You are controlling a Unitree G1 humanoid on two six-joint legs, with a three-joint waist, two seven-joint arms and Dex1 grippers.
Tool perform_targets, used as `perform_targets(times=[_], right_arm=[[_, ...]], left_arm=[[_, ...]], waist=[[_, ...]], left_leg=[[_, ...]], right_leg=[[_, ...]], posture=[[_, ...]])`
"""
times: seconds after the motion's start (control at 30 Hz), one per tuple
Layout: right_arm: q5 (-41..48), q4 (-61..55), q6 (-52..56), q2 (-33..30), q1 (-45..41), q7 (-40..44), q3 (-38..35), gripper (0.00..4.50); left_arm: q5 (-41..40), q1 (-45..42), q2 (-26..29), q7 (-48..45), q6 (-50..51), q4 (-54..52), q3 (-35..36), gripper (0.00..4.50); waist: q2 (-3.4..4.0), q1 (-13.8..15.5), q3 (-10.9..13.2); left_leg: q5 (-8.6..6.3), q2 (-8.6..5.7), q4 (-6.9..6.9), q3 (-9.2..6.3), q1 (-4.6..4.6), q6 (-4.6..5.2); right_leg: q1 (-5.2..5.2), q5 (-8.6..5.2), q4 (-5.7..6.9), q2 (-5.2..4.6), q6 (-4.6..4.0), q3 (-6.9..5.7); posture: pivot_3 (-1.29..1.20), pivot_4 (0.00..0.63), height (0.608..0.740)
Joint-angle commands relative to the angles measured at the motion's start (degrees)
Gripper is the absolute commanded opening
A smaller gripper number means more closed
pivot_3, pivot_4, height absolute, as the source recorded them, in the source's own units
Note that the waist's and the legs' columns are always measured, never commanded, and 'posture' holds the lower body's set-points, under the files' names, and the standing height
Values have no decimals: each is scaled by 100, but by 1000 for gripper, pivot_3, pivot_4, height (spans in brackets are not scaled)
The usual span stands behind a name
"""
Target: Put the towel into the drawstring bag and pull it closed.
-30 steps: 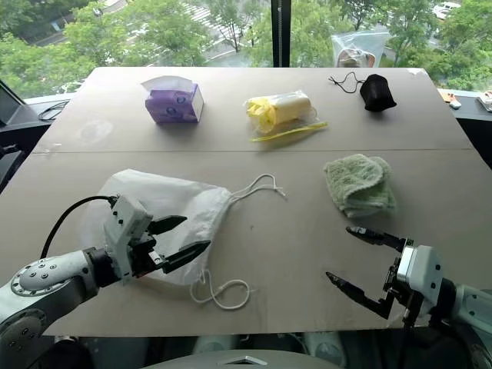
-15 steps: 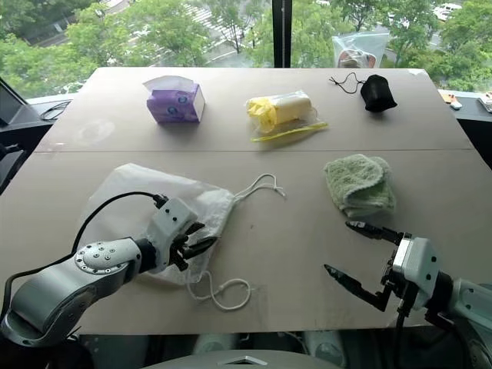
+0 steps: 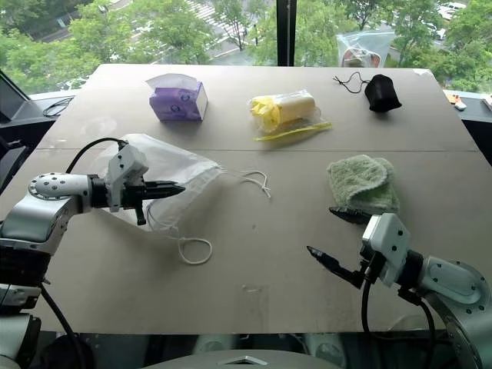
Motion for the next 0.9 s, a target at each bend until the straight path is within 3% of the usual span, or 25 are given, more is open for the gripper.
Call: perform_targets(times=[0.03, 0.13, 0.2, 0.33, 0.5, 0.7, 0.9], right_arm=[[138, -94, 218, 9, -220, -149, 29, 4500], [304, -81, 847, -33, -403, -476, 6, 4500], [277, 58, 1107, -28, -639, -746, -142, 4500], [150, 279, 1523, 425, -1256, -1930, -693, 4500], [440, 1431, 3272, 469, -2584, -2877, -973, 4500], [-2, 3585, 3717, 373, -3769, -2750, -502, 4500], [-89, 4913, 4113, 330, -4060, -1610, 482, 4500]], left_arm=[[265, -987, -119, -988, -325, 981, -219, 55], [175, -1579, -232, -1321, 427, 1400, -252, 55], [168, -1538, -233, -1318, 752, 1318, -226, 55], [-315, -867, -446, -603, 1845, 178, 233, 55], [-630, -135, -1041, 608, 2529, -1208, 734, 55], [-808, 208, -1605, 1636, 2880, -2003, 1063, 55], [-941, 465, -1695, 1977, 2958, -2349, 1155, 55]], waist=[[-4, -1, -1], [-12, -18, -6], [-12, -46, -6], [-11, -128, -5], [-15, -113, -4], [-14, -108, -4], [-38, -197, -21]], left_leg=[[0, -7, 5, -1, -7, 2], [-10, -11, 42, -3, -44, 18], [-11, -14, 54, -6, -74, 23], [-12, -14, 54, -2, -65, 25], [-9, 1, 59, -5, -67, 22], [-7, -29, 64, -5, -56, 24], [-7, -28, 62, -7, -55, 25]], right_leg=[[0, 6, -2, 7, 11, 0], [-14, 2, 4, 7, 24, -11], [-43, 4, 13, 3, 28, -1], [-44, 5, 21, -29, 30, 15], [-52, 5, 45, -31, 30, 9], [-53, 5, 74, -35, 29, 18], [-53, 5, 76, -31, 29, 25]], posture=[[0, 150, 740], [0, 150, 740], [0, 150, 740], [0, 150, 740], [0, 150, 740], [0, 150, 740], [0, 150, 740]])
